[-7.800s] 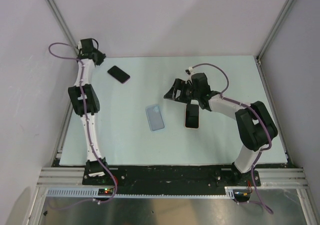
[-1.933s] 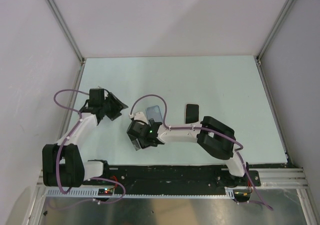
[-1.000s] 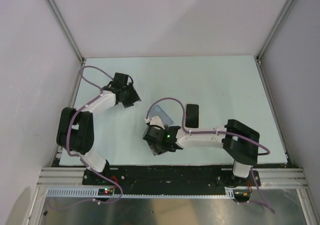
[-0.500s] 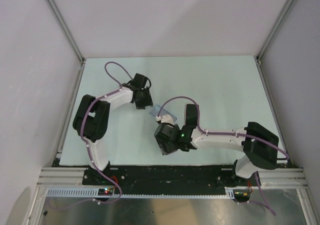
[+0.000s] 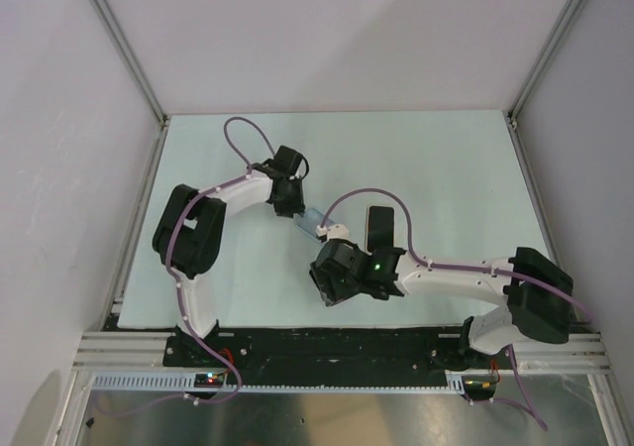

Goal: Put the phone into the phone case

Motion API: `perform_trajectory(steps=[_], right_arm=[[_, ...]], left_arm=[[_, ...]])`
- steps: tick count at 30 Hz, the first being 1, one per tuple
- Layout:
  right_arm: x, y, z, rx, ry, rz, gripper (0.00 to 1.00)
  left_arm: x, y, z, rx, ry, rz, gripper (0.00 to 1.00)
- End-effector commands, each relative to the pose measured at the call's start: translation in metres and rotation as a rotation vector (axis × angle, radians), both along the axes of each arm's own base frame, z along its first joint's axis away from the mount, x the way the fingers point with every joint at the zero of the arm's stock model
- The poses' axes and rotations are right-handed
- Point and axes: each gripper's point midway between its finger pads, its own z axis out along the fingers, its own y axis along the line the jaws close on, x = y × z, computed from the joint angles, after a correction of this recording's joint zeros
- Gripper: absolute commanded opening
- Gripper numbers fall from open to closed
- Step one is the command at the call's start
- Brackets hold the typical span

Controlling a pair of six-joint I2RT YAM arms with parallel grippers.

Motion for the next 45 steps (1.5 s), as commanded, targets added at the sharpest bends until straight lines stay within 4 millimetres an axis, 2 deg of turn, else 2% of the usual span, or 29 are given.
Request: perform_trajectory(steps=[1,9,12,14,15,20,24,26,29,34,38,45], right_arm=[[0.011,0.008,0.031,0.104,-0.044,-0.010,0.32],[0.025,0.007,0.043,0.146,-0.066,-0.018,0.33],[0.030,0.004,0.039,0.135,-0.061,-0.026,0.44],[0.030,0.000,0.033,0.131,-0.044,-0.031,0.50],[0.030,-0.001,0.032,0.147,-0.029,-0.037,0.53],[0.021,-0.014,0.018,0.247,0.059,-0.080,0.59],[-0.001,-0.016,0.009,0.331,0.136,-0.063,0.60],[-0.010,-0.022,-0.002,0.329,0.161,-0.073,0.58],[-0.013,-0.037,-0.016,0.311,0.168,-0.125,0.55],[0.009,-0.068,-0.008,0.332,0.098,-0.283,0.55],[0.024,-0.087,0.002,0.360,0.057,-0.370,0.56],[0.037,-0.098,0.011,0.406,0.041,-0.414,0.57]], left_arm=[[0.001,-0.006,-0.003,0.036,0.005,-0.085,0.34],[-0.004,-0.008,-0.007,0.066,0.030,-0.150,0.25],[-0.007,-0.006,-0.010,0.079,0.046,-0.162,0.20],[-0.008,-0.003,-0.007,0.093,0.041,-0.152,0.21],[-0.009,-0.001,-0.001,0.095,0.028,-0.146,0.24],[-0.020,0.010,0.045,0.069,-0.073,-0.087,0.54],[-0.051,0.013,0.064,0.012,-0.099,-0.055,0.58],[-0.072,0.007,0.064,-0.016,-0.084,-0.056,0.58],[-0.105,-0.004,0.055,-0.051,-0.040,-0.006,0.66],[-0.147,-0.010,0.039,-0.085,-0.012,0.220,0.84],[-0.164,-0.023,0.035,-0.118,-0.020,0.352,0.98],[-0.182,-0.054,0.026,-0.119,0.020,0.416,1.00]])
